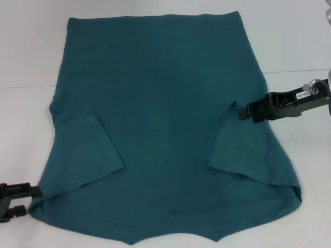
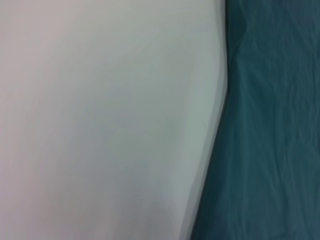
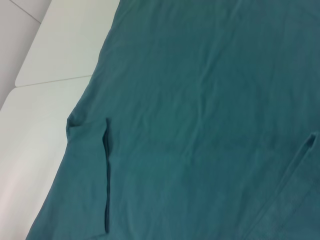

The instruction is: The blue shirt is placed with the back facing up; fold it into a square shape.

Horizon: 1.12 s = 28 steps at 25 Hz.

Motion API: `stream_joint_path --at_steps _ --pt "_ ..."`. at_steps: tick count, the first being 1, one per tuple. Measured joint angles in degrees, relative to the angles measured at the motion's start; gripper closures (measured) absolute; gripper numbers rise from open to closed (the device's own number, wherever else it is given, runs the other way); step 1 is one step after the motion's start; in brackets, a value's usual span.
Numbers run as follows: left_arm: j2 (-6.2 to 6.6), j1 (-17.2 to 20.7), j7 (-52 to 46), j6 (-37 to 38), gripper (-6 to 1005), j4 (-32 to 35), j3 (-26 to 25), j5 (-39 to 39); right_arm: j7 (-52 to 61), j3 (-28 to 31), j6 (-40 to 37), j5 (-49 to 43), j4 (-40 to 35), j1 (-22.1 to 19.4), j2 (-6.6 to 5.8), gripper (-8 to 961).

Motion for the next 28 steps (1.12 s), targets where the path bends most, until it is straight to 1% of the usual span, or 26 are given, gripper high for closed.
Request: stream_joint_path --at_steps 6,11,21,28 --pt "0.00 -0.5 0.0 -0.4 294 -0.7 0.1 1.2 0.0 0.1 0.0 0.0 0.0 -0.1 0.00 420" --pt "-0.16 -0.7 0.0 -0.5 294 -0.9 1.3 1.0 0.0 0.1 0.1 0.0 -0.1 -0.1 0.06 422" --pt "-0.26 -3.3 0.4 -1.0 295 -3.6 1.6 0.8 0.0 0.1 0.5 0.2 -0.1 -0.1 0.09 424" --pt "-0.26 -4.1 0.4 -1.1 295 -4.2 1.6 0.7 0.0 0.1 0.5 0.3 -0.2 -0.6 0.09 425"
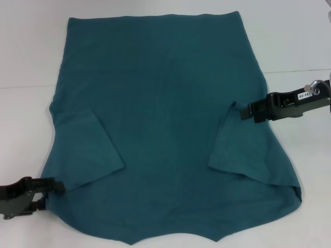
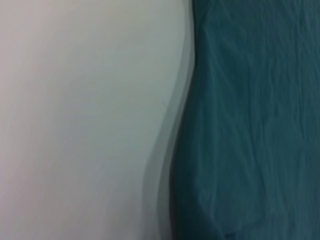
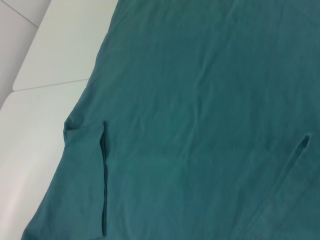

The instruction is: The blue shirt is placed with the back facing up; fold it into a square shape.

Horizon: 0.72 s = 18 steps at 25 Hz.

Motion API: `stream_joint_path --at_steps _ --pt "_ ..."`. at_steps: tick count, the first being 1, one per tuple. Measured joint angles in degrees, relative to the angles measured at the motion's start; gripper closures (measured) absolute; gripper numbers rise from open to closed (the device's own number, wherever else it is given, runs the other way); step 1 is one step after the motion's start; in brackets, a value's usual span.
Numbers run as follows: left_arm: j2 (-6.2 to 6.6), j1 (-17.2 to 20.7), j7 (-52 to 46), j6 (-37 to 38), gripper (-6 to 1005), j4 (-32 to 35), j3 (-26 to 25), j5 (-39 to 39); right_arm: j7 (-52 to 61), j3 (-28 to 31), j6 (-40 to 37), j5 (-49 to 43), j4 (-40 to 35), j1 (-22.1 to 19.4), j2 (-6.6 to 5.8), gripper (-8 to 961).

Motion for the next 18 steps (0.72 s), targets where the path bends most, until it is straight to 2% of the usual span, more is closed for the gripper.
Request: stream_joint_path --at_steps 13,18 --pt "0.00 -1.1 0.1 -0.3 296 -1.2 0.4 0.1 0.0 1.2 -0.1 0.0 -0.1 -0.2 -0.07 428" --pt "-0.07 -1.3 0.1 -0.2 443 -1.1 1.4 0.0 -0.3 2.1 -0.3 0.0 0.0 -0.2 -0.17 429"
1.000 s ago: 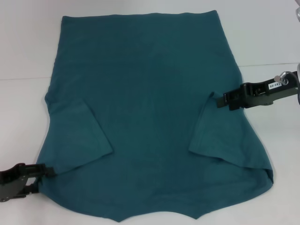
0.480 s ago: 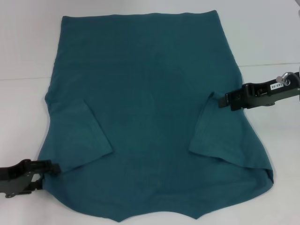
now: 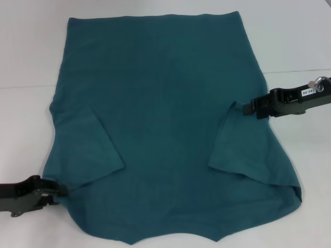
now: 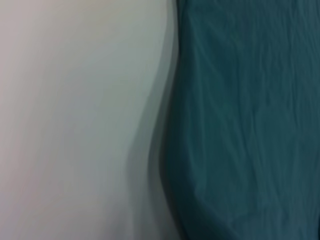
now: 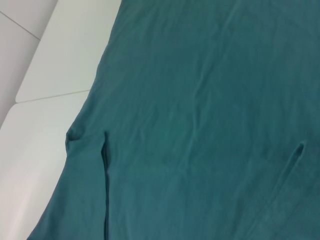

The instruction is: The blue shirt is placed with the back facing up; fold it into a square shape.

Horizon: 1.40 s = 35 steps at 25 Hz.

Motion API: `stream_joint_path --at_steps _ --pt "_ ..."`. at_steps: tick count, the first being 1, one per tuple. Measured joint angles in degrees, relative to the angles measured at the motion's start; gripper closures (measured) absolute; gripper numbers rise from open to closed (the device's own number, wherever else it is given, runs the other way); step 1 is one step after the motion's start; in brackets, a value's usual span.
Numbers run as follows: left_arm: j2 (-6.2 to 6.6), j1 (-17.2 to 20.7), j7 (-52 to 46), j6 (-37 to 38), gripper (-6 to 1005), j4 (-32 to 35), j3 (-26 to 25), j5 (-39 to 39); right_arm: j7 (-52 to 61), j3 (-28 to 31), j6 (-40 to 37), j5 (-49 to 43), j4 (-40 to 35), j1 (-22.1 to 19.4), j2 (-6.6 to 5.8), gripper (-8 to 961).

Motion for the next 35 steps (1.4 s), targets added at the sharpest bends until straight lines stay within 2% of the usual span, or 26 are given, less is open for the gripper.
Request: stream_joint_path --at_steps 6,10,14,17,21,23,26,31,35 --pt "-0.02 0.0 -0.2 -0.2 692 -0.1 0.1 0.3 -0.2 0.1 -0.1 0.0 0.2 0.0 -0.01 430" --pt "0.00 0.0 0.1 0.5 808 -0.1 -0.1 -0.1 -0.3 -0.1 -0.7 -0.1 0.2 0.0 -0.09 431" --pt "0.43 0.0 1.6 3.1 924 0.0 -0.8 -2.0 -1.2 -0.4 -3.9 -0.4 0.2 -0.4 -0.74 432" --pt "0.64 0.0 2.2 4.4 943 0.3 -1.2 -3.1 -2.4 -0.1 -7.7 -0.5 -0.3 -1.3 -1.61 432" --pt "0.75 0.0 2.2 4.1 955 0.4 -1.3 -3.2 -2.0 0.0 -12.5 -0.9 -0.5 -3.2 -3.74 433" --pt "0.76 0.0 2.1 3.7 955 0.4 -1.3 -3.2 -0.7 0.0 -14.9 -2.9 -0.6 -4.2 -5.01 434" --pt "0.77 -0.1 2.1 3.1 955 0.3 -1.3 -3.2 1.9 0.3 -16.3 -8.2 -1.6 -5.5 -5.82 434" --pt "0.78 -0.2 2.0 2.1 956 0.1 -1.2 -3.2 2.5 1.1 -16.4 -12.2 -2.5 -6.9 -5.63 435" --pt "0.78 -0.2 1.9 1.8 956 0.1 -1.1 -3.2 2.4 1.2 -14.1 -14.3 -2.2 -7.1 -4.41 436"
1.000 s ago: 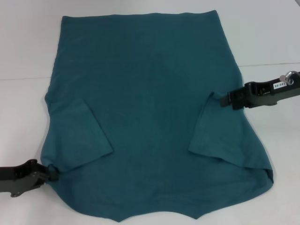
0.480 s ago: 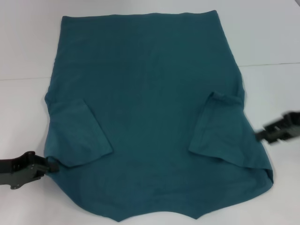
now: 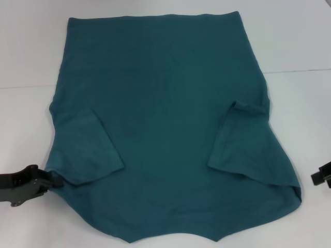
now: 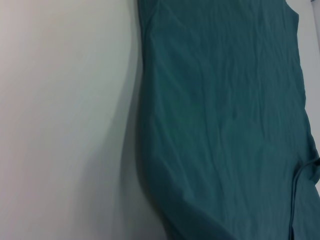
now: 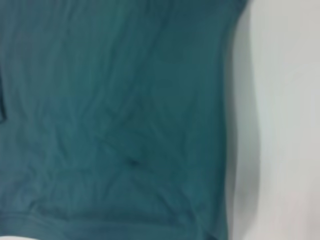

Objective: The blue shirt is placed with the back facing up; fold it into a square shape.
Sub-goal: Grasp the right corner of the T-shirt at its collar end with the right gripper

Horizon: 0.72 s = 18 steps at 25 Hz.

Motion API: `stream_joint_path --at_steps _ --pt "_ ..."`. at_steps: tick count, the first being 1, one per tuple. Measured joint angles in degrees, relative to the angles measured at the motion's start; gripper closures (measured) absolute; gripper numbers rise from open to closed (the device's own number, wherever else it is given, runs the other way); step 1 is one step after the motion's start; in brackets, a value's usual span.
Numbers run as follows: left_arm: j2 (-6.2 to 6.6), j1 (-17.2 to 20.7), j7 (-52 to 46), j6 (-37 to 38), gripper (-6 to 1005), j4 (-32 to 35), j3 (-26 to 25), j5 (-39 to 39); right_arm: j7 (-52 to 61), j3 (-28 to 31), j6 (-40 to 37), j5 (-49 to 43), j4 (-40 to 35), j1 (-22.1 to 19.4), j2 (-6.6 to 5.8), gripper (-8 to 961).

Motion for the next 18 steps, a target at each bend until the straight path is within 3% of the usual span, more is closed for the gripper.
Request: stream_joint_path --at_steps 6,18 --pt "-0.03 0.0 0.0 -0.1 955 -0.1 -0.1 0.0 -0.7 -1.0 3.0 -0.5 0.2 0.4 2.39 437" --pt "-0.19 0.4 0.1 -0.5 955 -0.1 -0.1 0.0 0.0 -2.5 6.1 -5.3 0.4 3.0 5.93 440"
